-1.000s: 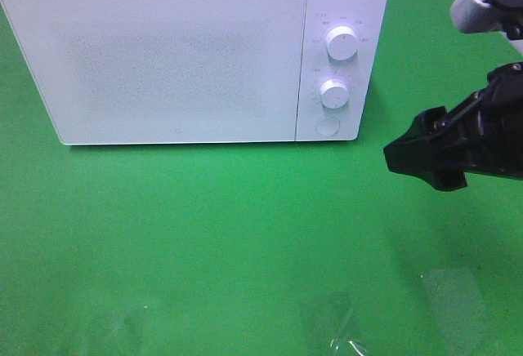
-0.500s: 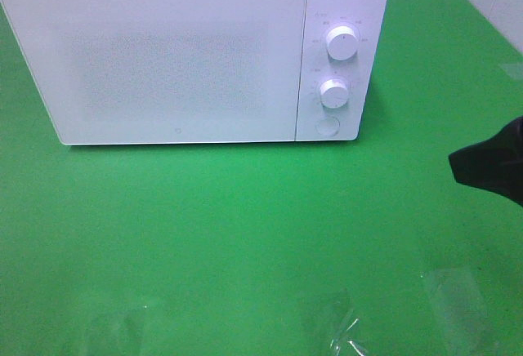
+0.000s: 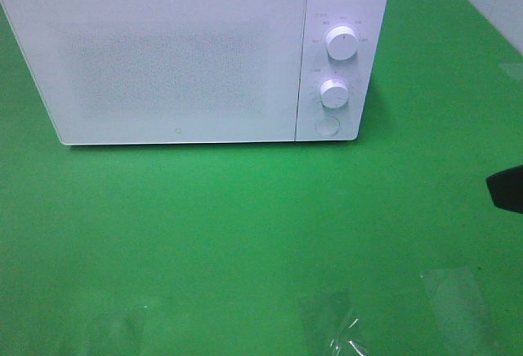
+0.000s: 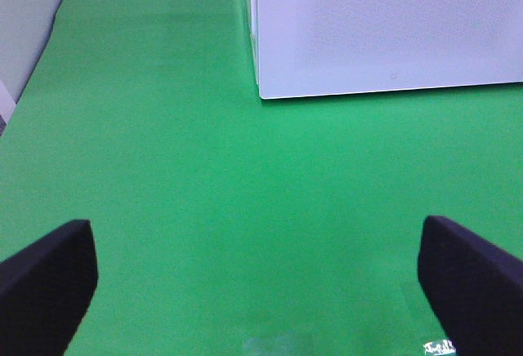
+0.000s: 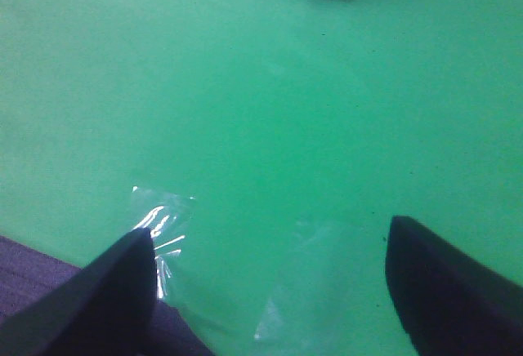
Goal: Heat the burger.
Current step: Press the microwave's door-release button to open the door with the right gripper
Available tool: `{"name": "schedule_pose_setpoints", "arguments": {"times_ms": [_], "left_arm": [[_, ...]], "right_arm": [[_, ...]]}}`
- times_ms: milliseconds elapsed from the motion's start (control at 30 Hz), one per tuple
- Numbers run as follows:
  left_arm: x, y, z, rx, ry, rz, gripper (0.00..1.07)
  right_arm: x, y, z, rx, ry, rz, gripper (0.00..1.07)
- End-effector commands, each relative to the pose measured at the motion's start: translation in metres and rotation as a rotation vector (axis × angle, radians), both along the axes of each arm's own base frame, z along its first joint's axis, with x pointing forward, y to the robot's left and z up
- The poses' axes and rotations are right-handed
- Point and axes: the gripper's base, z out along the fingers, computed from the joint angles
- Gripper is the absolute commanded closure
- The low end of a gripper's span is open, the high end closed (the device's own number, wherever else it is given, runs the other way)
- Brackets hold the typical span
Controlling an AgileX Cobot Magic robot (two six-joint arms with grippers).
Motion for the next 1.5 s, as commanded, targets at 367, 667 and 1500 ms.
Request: {"name": "schedule_pose_setpoints", "arguments": {"times_ms": [367, 667, 1500], "left_arm": [[-0.003, 0.000, -0.001, -0.003, -0.018, 0.001, 0.07], [-0.003, 0.000, -0.001, -0.003, -0.018, 0.001, 0.07], [-0.002, 0.000, -0.001, -0.003, -0.016, 0.001, 0.07]], "right_arm": [[-0.039, -0.032, 0.015, 0.037, -0.088, -0.105, 0.34], [-0.073, -0.047, 0.013, 0.050, -0.212, -0.188, 0.28], [-0.127, -0.058, -0.013, 0.085, -0.389, -0.356, 0.31]]}}
